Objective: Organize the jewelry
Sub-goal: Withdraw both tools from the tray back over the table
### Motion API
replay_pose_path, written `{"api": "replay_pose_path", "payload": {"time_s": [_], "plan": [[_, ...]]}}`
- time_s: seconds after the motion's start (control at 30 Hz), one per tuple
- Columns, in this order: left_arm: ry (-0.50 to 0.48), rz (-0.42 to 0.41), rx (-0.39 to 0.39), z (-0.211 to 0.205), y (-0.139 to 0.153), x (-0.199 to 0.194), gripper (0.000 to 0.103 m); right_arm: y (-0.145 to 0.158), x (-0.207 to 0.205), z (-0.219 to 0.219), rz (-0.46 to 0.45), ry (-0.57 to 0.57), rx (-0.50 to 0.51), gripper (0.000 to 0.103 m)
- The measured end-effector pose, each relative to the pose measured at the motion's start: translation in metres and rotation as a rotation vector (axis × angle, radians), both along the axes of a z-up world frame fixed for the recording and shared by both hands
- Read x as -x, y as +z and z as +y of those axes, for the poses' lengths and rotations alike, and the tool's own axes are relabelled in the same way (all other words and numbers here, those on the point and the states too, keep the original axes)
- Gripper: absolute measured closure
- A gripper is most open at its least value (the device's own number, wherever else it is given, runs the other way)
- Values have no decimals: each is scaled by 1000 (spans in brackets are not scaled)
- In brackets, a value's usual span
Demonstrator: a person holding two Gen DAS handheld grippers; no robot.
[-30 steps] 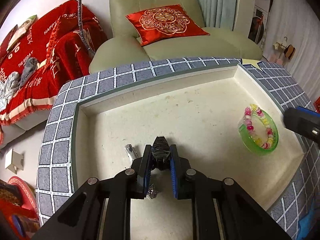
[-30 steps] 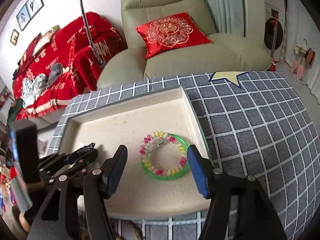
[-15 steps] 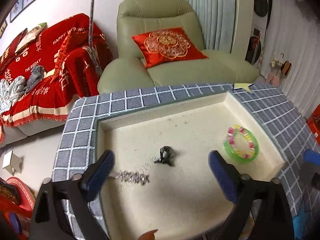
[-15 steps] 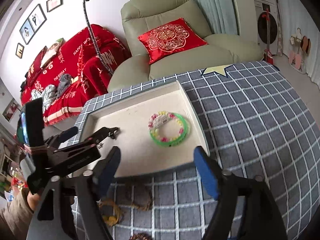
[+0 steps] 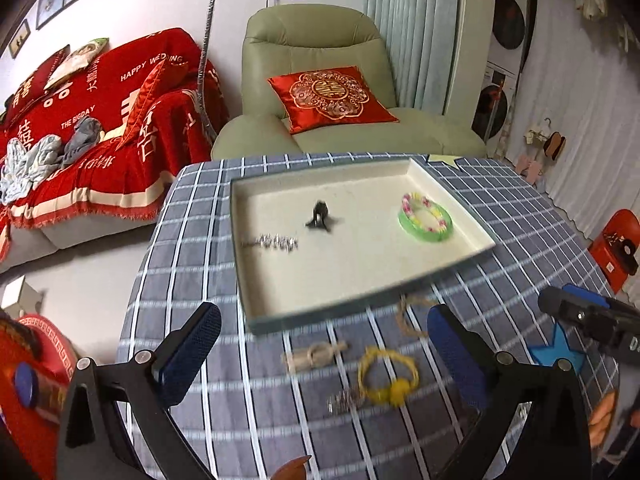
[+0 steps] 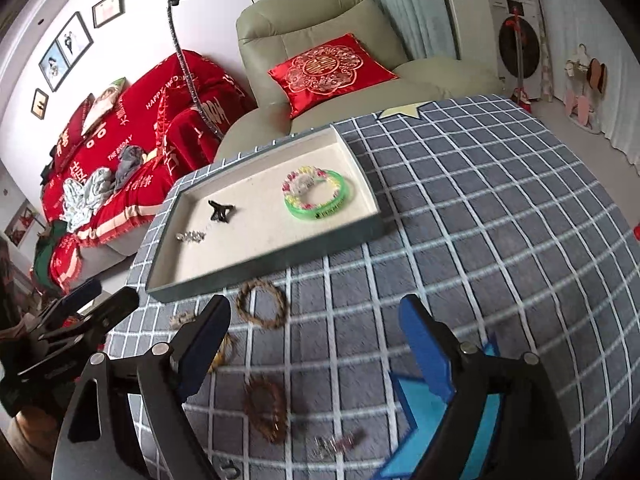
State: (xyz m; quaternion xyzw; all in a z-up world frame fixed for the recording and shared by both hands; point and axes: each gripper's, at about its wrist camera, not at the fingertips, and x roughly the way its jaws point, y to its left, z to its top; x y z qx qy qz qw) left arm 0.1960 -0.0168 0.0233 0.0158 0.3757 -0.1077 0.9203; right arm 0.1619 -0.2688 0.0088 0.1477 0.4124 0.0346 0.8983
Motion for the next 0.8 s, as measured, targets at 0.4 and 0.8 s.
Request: {"api": "replay_pose_path", "payload": {"time_s": [0.4, 0.8], "plan": [[53, -9, -34, 15, 1, 59, 0, -3, 36, 10, 23, -23, 41, 15], [75, 16, -60, 20, -5, 79, 0, -16, 54, 17, 58, -10, 33, 15]]}}
